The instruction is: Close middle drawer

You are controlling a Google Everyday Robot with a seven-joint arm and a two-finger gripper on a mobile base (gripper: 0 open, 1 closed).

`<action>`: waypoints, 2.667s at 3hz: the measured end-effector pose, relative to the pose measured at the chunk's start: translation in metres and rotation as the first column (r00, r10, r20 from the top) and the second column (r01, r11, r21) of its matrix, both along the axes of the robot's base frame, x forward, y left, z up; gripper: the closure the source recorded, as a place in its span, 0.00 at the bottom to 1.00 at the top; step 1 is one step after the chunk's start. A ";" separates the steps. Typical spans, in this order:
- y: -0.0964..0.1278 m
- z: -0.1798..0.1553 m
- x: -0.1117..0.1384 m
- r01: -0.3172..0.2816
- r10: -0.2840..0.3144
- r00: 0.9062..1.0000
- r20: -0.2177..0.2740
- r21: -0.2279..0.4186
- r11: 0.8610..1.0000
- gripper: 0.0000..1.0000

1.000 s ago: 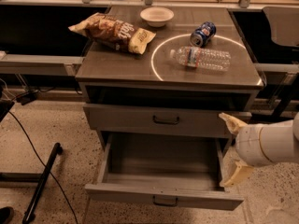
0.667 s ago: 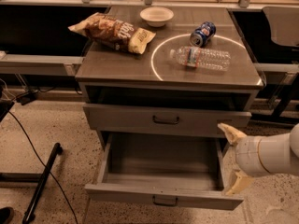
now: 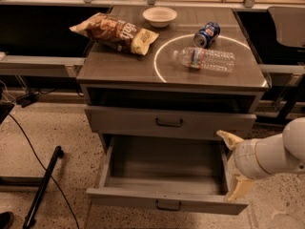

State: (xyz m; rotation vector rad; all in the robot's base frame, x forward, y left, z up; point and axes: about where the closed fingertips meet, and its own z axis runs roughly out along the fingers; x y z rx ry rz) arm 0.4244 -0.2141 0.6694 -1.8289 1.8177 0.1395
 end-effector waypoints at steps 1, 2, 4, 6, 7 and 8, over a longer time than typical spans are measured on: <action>-0.001 -0.050 -0.024 0.017 -0.012 0.990 -0.139 0.039 0.999 0.00; 0.001 -0.081 -0.047 0.032 -0.022 0.983 -0.183 0.052 0.998 0.00; 0.006 -0.094 -0.061 -0.012 0.028 0.989 -0.144 0.116 0.993 0.00; 0.010 -0.172 -0.079 0.085 -0.065 0.975 -0.212 0.086 0.993 0.18; 0.009 -0.208 -0.086 0.118 -0.100 0.973 -0.207 0.077 0.990 0.43; 0.009 -0.230 -0.088 0.130 -0.109 0.975 -0.192 0.102 0.986 0.66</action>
Offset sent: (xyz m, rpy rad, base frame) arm -0.0746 0.0014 -0.1205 0.0718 0.2200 -0.0566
